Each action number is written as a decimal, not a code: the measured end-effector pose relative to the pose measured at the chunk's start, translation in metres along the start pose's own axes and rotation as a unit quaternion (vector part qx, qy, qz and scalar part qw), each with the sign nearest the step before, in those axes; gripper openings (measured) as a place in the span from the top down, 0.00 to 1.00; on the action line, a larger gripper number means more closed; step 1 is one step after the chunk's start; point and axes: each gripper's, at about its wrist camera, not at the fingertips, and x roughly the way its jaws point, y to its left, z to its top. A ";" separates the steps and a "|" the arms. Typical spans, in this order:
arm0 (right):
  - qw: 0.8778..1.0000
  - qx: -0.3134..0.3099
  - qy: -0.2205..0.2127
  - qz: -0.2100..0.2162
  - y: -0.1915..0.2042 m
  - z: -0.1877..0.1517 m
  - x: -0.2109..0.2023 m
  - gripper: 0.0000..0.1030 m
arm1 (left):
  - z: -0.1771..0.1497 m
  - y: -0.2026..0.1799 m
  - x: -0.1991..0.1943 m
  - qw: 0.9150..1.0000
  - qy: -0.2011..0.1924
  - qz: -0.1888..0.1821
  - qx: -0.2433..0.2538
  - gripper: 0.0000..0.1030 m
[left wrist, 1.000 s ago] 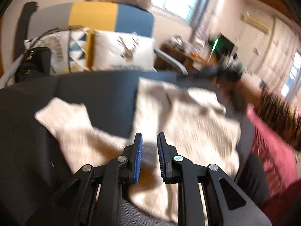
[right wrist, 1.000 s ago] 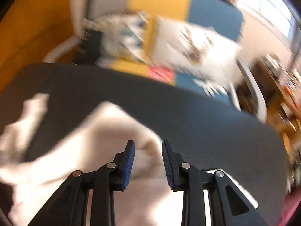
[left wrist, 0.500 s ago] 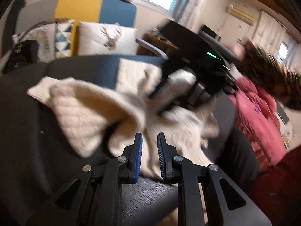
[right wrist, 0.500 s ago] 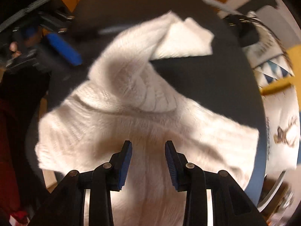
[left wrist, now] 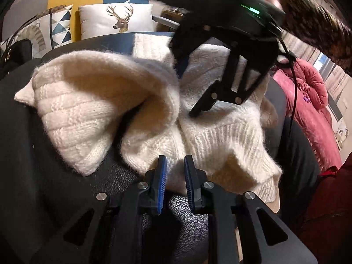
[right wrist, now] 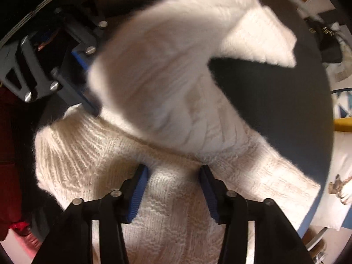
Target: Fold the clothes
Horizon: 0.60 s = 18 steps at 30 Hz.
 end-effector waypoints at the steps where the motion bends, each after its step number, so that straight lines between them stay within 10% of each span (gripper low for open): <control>1: 1.000 0.011 -0.012 -0.006 0.002 -0.006 -0.002 0.78 | -0.001 0.000 -0.001 1.000 -0.002 0.001 -0.002 0.83; 9: 0.976 0.157 -0.104 -0.107 0.023 -0.076 -0.031 0.97 | -0.002 -0.005 -0.009 1.000 -0.007 0.013 0.001 0.83; 18: 0.865 0.440 -0.188 -0.150 0.031 -0.226 -0.096 0.97 | 0.014 -0.034 0.013 0.996 0.025 0.016 0.085 0.79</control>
